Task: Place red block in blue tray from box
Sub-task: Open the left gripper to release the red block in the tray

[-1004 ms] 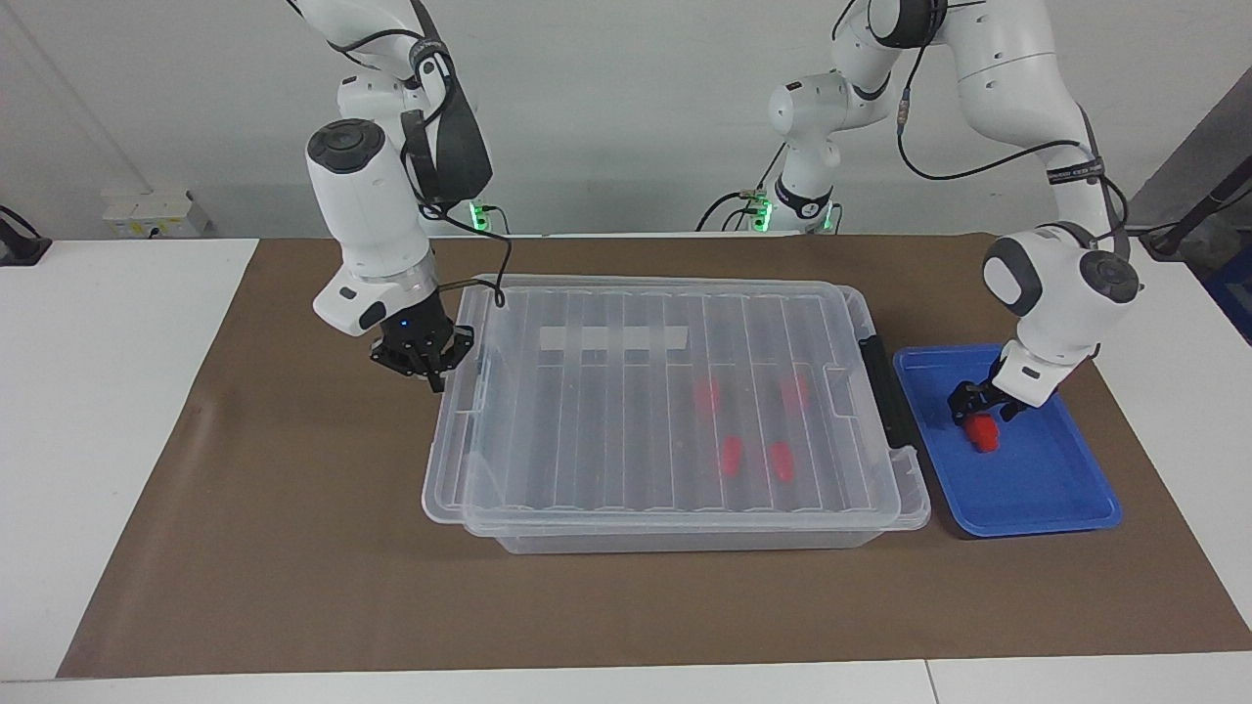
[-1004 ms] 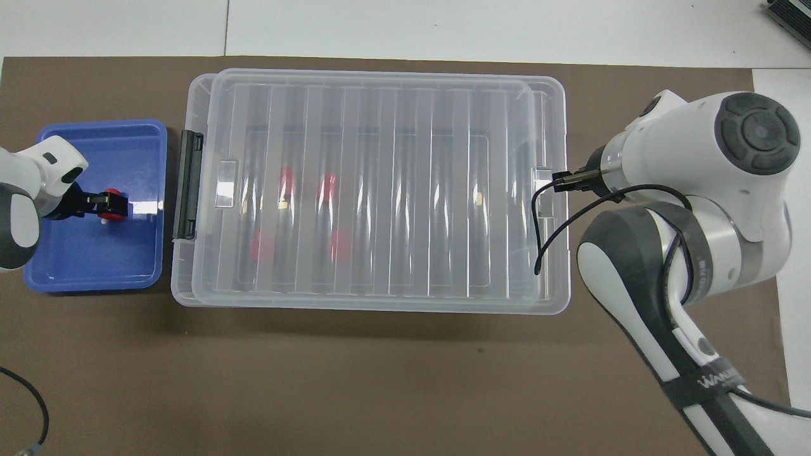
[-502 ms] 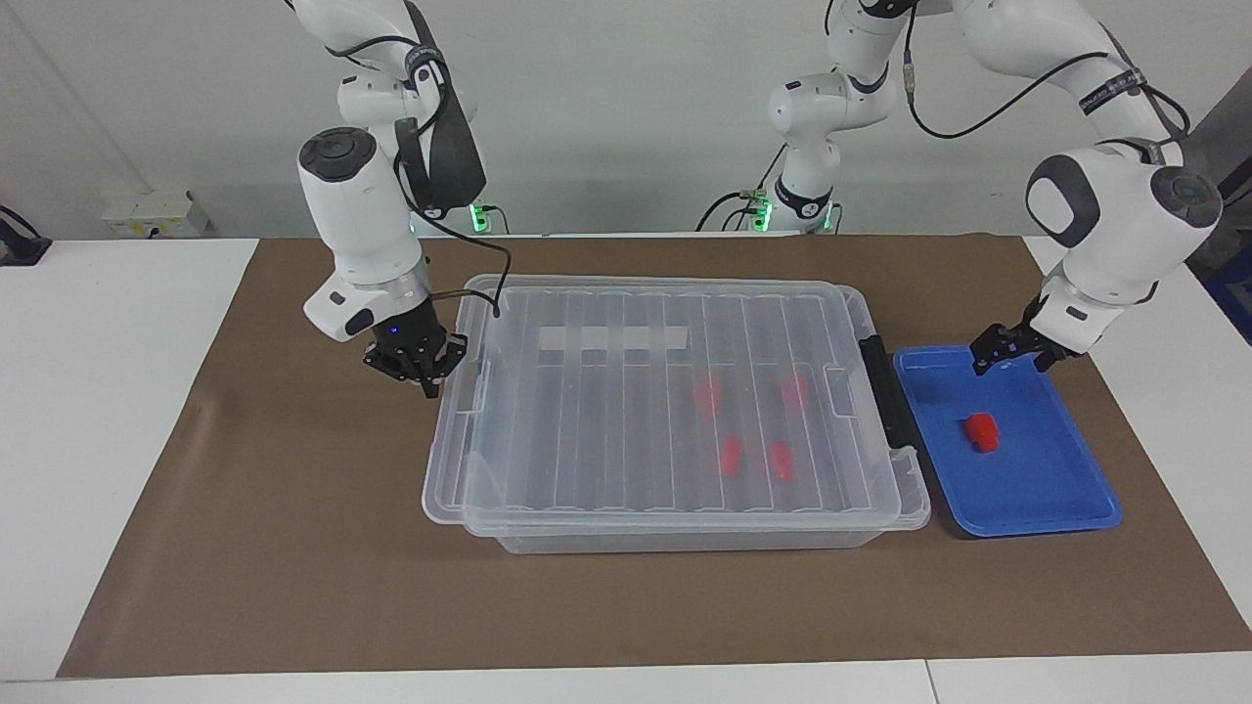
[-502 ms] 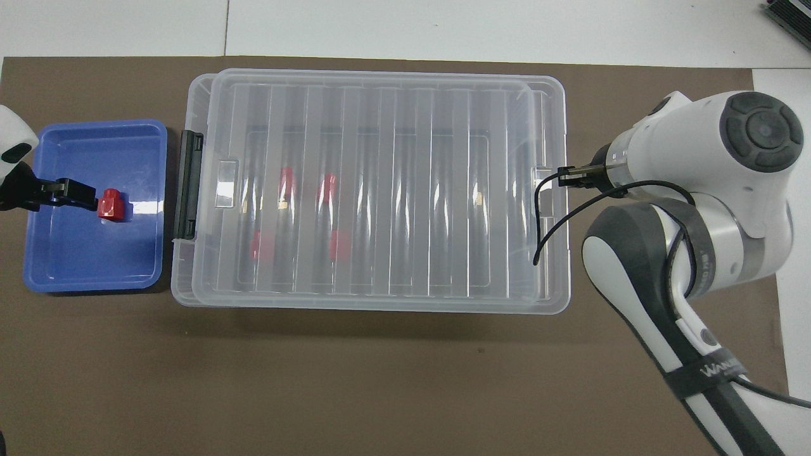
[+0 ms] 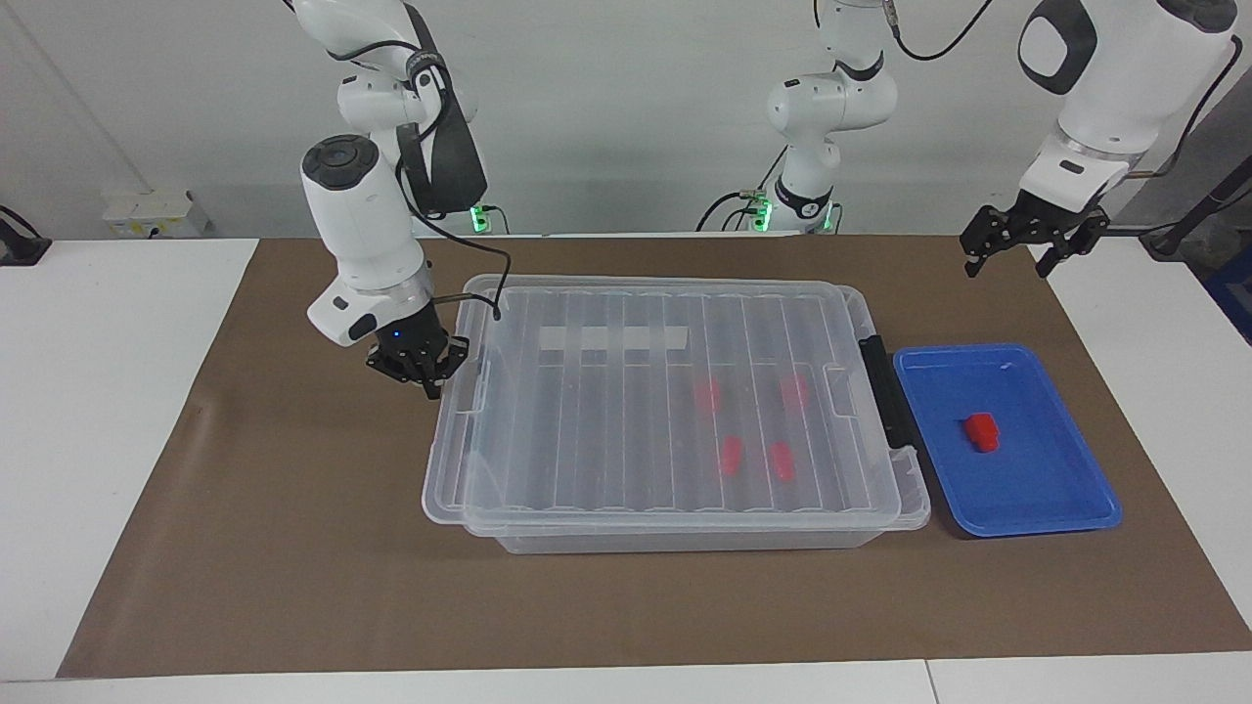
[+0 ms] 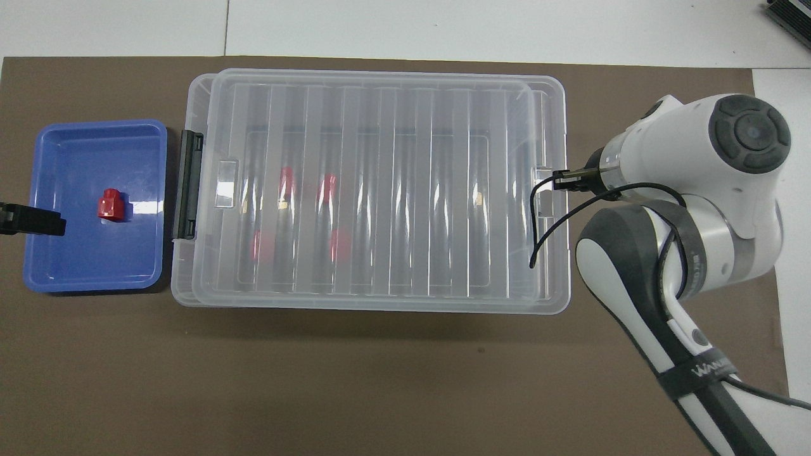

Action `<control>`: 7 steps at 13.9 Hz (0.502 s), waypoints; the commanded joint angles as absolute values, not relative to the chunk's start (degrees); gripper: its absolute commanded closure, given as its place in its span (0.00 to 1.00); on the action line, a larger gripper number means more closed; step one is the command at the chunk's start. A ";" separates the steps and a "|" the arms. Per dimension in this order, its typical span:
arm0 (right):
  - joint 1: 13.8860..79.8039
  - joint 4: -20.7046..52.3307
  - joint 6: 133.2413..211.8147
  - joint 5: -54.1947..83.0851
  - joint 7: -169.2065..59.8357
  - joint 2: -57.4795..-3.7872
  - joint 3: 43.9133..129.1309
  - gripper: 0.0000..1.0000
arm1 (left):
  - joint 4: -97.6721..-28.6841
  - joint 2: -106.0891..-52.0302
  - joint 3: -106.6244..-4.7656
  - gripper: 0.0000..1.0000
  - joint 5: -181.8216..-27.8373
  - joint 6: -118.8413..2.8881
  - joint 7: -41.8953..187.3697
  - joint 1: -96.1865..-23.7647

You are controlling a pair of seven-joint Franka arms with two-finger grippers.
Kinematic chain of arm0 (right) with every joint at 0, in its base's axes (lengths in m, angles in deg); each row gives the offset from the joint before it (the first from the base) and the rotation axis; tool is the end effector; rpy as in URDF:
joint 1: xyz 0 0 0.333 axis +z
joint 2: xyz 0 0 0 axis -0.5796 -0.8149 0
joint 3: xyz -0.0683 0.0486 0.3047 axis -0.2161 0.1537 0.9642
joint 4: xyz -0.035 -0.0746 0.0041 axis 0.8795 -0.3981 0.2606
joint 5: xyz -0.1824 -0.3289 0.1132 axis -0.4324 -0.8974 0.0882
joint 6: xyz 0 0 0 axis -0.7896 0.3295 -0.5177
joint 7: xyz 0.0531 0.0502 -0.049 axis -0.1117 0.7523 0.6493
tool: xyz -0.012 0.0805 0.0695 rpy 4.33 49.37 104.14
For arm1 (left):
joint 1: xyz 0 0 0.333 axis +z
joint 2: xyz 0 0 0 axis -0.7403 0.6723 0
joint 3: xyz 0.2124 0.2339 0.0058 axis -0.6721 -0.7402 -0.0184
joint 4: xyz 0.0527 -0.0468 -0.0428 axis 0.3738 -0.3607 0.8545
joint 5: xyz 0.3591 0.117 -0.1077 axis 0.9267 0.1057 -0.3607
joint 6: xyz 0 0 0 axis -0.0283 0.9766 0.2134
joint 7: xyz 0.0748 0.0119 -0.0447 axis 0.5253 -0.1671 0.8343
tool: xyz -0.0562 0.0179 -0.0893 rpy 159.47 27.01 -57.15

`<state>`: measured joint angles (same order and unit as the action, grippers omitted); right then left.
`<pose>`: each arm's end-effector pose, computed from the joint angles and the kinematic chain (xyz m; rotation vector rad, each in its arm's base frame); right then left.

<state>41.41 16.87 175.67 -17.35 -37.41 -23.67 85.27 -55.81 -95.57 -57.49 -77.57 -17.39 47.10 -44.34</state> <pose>0.6018 0.1235 0.4668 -3.1132 -0.0862 -0.2043 0.5274 0.0229 0.6007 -3.0908 0.2227 -0.0610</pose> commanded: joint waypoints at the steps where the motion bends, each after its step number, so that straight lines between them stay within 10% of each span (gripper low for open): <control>1: 42.53 17.62 176.48 -16.58 -36.32 -23.29 85.47 1.00 | -56.90 -95.18 -57.84 0.00 -77.23 -16.98 46.75 -45.38; 7: 43.59 17.62 176.57 -16.58 -35.52 -23.29 85.47 1.00 | -56.11 -94.93 -58.28 0.00 -77.23 -16.28 47.19 -52.24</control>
